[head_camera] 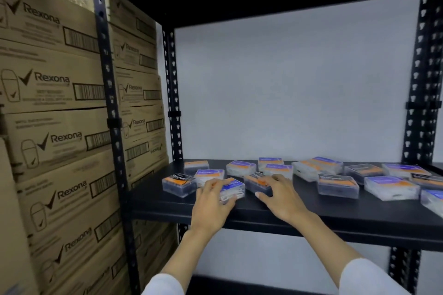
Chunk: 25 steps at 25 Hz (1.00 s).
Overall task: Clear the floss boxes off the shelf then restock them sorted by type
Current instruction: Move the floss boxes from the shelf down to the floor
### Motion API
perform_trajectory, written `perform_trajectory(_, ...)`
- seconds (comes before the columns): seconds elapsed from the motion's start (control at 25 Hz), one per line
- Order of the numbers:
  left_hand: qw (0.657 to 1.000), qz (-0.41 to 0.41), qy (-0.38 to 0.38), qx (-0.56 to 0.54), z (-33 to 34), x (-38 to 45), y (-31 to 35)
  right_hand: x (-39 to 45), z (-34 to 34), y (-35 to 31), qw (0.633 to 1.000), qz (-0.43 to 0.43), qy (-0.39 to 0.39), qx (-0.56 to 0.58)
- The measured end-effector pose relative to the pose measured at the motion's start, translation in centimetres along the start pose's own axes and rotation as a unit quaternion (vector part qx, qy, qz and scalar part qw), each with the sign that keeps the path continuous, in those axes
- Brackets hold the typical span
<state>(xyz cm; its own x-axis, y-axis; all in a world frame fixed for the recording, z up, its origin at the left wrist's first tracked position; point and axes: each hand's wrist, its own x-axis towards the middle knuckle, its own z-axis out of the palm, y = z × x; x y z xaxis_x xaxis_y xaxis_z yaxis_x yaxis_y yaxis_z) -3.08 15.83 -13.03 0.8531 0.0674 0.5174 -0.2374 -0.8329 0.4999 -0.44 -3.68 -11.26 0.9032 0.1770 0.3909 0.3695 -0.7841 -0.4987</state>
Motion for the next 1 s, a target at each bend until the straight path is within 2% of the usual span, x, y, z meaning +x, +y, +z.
perform_trajectory(0.2, 0.999, 0.015, -0.033, -0.021, -0.6, -1.1, 0.7, -1.9, -1.9, 1.7, 0.999, 0.022, 0.045, 0.02)
perform_trajectory(0.32, 0.999, 0.003, -0.046, -0.022, -1.0, -2.1, 2.0, -4.0, -2.9, 2.3, 0.997, 0.027, 0.044, 0.058)
perform_trajectory(0.48, 0.997, 0.004, 0.0, -0.079, -1.3, -5.4, 4.1, -8.0, -4.5, 2.2, 0.992, 0.013, 0.068, 0.109)
perform_trajectory(0.6, 0.986, -0.008, 0.051, -0.16, -1.2, -9.4, 5.0, -11.9, -5.0, 2.4, 0.992, 0.006, 0.076, 0.105)
perform_trajectory(0.68, 0.978, -0.029, 0.058, -0.199, -0.7, -12.1, 5.4, -14.6, -4.7, 3.0, 0.993, 0.008, 0.072, 0.095)
perform_trajectory(0.88, 0.98, -0.076, -0.017, -0.184, 4.8, -19.5, 3.7, -21.8, -0.1, 7.1, 0.994, 0.05, 0.016, 0.101)
perform_trajectory(1.0, 0.973, -0.141, -0.088, -0.158, 11.0, -23.3, 0.9, -25.6, 5.1, 11.9, 0.988, 0.106, -0.021, 0.11)
